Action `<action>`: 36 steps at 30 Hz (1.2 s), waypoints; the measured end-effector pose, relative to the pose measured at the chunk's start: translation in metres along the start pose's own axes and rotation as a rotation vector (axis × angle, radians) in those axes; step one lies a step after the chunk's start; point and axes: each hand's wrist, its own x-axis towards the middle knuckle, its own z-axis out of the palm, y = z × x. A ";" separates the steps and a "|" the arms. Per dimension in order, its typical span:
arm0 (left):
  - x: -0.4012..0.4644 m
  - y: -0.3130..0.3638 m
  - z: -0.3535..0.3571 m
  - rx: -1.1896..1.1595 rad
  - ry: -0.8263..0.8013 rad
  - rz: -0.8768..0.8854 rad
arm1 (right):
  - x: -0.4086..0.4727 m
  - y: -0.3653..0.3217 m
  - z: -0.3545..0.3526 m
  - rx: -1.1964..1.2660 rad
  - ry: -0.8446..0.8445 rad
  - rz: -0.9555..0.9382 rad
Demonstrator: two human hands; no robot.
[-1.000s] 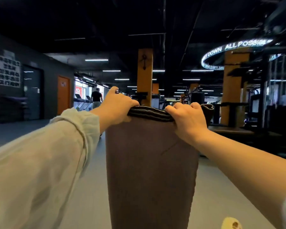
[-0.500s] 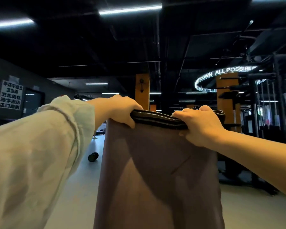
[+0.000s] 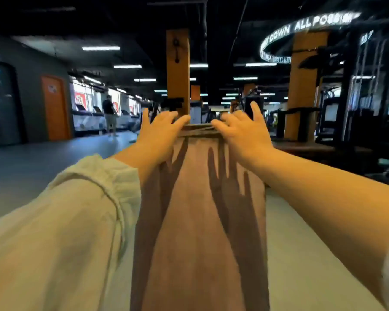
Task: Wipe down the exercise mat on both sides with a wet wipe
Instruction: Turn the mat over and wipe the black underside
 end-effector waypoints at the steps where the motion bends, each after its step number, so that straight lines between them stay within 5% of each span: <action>1: -0.010 0.016 0.041 -0.089 -0.030 -0.037 | -0.003 -0.011 0.032 0.064 -0.059 0.083; 8: -0.218 0.142 0.260 -0.396 -0.853 0.096 | -0.231 -0.100 0.237 0.549 -0.904 0.403; 12: -0.308 0.178 0.301 -0.433 -1.099 0.061 | -0.357 -0.140 0.272 0.777 -1.168 0.622; 20: -0.336 0.203 0.312 -0.368 -0.913 -0.131 | -0.381 -0.129 0.304 1.010 -1.003 1.100; 24: -0.332 0.174 0.320 -0.371 -0.728 -0.709 | -0.369 -0.125 0.323 1.010 -1.027 1.171; 27: -0.346 0.136 0.338 -0.752 -0.681 -1.078 | -0.361 -0.124 0.330 0.927 -1.085 1.110; 30: -0.356 0.119 0.347 -0.941 -0.624 -1.084 | -0.356 -0.125 0.326 0.848 -0.992 1.047; 36: -0.356 0.125 0.340 -0.919 -0.472 -0.965 | -0.349 -0.119 0.294 0.915 -0.820 1.039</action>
